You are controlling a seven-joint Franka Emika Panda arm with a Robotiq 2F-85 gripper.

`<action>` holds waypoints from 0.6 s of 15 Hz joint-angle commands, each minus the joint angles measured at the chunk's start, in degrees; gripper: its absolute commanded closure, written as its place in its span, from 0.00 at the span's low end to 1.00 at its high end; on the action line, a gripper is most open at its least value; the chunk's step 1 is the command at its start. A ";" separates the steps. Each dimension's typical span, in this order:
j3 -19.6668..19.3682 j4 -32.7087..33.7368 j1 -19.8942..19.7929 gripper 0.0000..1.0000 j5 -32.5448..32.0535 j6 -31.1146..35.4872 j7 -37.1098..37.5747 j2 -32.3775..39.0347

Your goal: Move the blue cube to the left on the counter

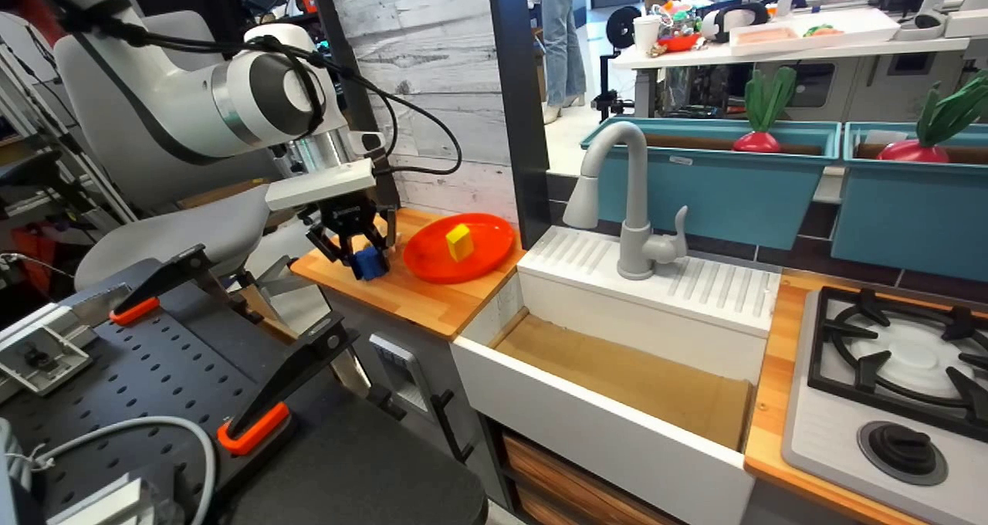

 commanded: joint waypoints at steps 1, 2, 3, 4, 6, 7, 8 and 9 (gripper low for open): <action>0.67 2.04 -0.52 0.21 -0.46 -1.59 -0.45 1.34; 0.68 1.80 -0.58 0.14 -0.46 -1.32 -0.41 1.21; 0.60 1.19 -0.52 0.05 -0.56 -1.10 -0.31 0.76; 0.43 0.38 -0.41 0.01 -0.71 -0.70 -0.10 0.08; 0.05 -2.16 0.16 0.00 -1.25 0.82 0.56 -1.97; 0.16 -4.53 0.43 0.00 -1.49 1.40 0.75 -4.05; 0.19 -6.68 0.68 0.00 -1.74 2.50 1.03 -5.85; 0.17 -9.73 1.05 0.00 -1.98 4.64 1.70 -8.37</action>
